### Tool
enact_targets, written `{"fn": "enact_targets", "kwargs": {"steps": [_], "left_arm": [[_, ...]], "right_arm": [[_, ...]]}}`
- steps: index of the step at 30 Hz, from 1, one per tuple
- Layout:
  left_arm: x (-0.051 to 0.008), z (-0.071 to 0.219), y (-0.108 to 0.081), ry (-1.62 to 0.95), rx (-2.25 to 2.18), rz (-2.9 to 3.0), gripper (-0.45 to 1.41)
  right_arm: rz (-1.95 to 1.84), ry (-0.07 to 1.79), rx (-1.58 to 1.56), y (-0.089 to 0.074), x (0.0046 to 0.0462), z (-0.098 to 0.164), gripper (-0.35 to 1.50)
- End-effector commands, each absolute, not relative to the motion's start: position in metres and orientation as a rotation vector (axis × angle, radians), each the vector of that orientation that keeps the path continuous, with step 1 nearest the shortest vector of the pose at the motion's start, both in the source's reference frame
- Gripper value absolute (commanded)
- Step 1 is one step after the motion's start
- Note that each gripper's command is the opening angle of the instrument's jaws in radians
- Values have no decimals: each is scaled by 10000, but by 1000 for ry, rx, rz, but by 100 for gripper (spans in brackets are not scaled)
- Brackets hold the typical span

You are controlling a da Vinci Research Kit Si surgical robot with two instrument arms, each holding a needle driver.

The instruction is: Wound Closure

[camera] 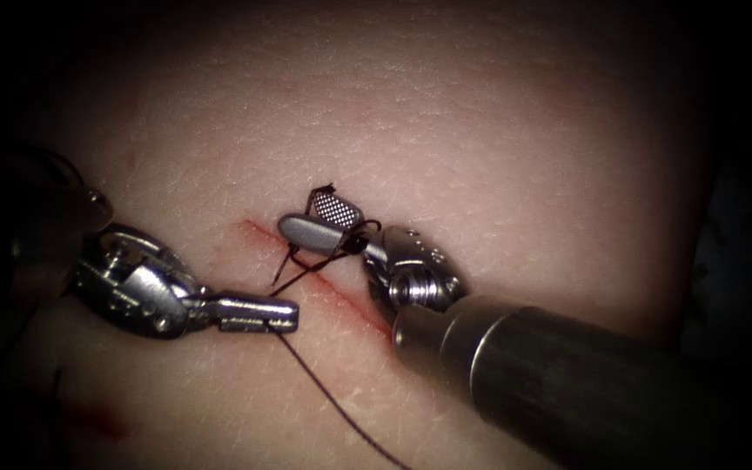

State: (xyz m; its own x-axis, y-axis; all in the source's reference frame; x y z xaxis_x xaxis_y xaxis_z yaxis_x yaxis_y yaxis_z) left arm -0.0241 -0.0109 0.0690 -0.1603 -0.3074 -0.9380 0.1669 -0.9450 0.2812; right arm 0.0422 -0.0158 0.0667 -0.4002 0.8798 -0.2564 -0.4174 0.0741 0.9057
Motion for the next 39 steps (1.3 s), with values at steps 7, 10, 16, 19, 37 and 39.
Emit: {"fn": "enact_targets", "kwargs": {"steps": [7,10,16,19,37,39], "left_arm": [[-242,699,-118,-153,1798,-2171,-45],[-240,699,-120,-151,1794,-2170,-45],[-241,702,-122,-154,1792,-2169,-45],[-241,702,-122,-148,1781,-2173,-45],[-237,702,-127,-148,1773,-2173,-45],[-236,702,-127,-148,1773,-2173,-45]], "right_arm": [[1548,1296,548,-158,449,675,71],[1549,1295,550,-156,449,673,59],[1542,1304,536,-152,449,671,47],[1533,1313,524,-148,447,668,47],[1477,1365,466,-145,444,653,46],[1475,1371,462,-144,444,651,42]]}}
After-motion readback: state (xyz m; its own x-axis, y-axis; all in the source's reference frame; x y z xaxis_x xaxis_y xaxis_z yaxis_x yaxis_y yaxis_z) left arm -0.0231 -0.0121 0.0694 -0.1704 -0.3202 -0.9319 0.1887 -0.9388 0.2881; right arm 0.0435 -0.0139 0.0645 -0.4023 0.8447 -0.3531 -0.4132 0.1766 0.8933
